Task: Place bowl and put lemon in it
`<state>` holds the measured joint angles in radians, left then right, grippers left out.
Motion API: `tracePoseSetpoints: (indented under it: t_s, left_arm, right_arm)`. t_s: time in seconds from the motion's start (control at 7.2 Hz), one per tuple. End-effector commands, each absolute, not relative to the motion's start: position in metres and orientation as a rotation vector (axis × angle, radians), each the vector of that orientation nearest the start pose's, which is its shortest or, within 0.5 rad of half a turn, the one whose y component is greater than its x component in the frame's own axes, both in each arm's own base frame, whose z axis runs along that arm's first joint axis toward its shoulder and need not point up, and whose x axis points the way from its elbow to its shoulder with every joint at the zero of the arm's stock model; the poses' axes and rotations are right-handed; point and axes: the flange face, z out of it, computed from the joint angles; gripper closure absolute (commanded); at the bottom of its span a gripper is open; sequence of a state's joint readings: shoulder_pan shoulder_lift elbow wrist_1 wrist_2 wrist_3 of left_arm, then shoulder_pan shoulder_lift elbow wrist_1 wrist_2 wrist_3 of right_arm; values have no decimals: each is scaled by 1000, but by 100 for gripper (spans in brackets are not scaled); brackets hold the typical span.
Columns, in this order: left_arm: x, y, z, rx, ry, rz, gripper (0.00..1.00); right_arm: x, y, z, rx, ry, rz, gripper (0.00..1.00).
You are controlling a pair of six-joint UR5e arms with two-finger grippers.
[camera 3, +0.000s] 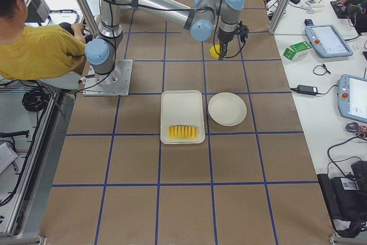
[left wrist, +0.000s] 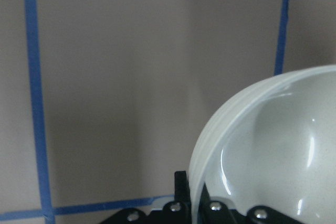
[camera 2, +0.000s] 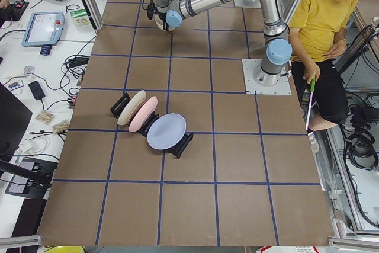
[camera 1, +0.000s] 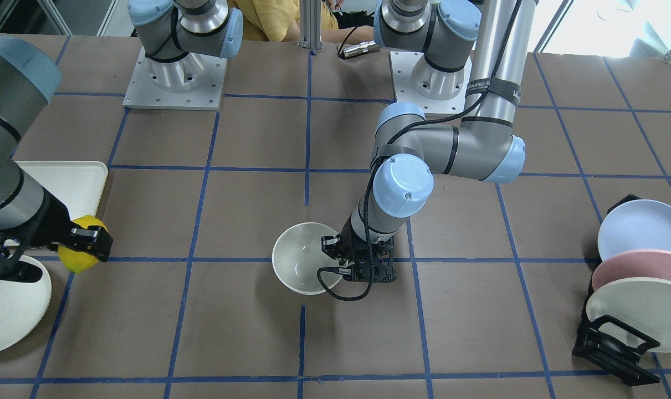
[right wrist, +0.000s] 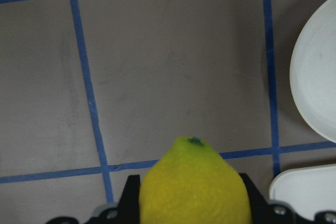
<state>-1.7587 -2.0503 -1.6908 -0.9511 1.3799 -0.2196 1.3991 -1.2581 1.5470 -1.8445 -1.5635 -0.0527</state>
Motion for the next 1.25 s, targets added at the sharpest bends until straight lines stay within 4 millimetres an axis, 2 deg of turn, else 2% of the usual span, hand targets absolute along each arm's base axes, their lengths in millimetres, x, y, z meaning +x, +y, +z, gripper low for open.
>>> tracePoseSetpoints:
  t_s: [0.0, 0.14, 0.28, 0.42, 0.56, 0.69, 0.83, 0.97, 1.11]
  left_arm:
    - [-268, -583, 217, -53, 3335, 29, 1]
    - [-267, -586, 229, -51, 3337, 14, 0]
    - [-255, -601, 271, -72, 3334, -71, 0]
    - [-233, -614, 324, -32, 3324, -9, 0]
    - [-210, -621, 376, 60, 3291, -83, 0]
    - [-189, -611, 430, 163, 3183, -115, 0]
    - [-181, -589, 453, 219, 3167, -64, 0]
    - [-165, -581, 467, 256, 3163, -65, 0]
    - [-159, -569, 479, 248, 3175, -54, 0]
  right_arm:
    - [98, -610, 356, 285, 3124, 29, 100]
    - [126, -605, 356, 319, 3121, 27, 100]
    - [153, -599, 357, 310, 3122, 25, 100]
    - [173, -594, 357, 304, 3111, 28, 100]
    - [189, -591, 354, 297, 3109, 27, 100]
    - [216, -583, 351, 266, 3111, 29, 100]
    - [244, -580, 344, 252, 3091, 5, 100]
    - [270, -581, 334, 197, 3071, -57, 100]
    - [300, -575, 321, 154, 3071, -68, 100]
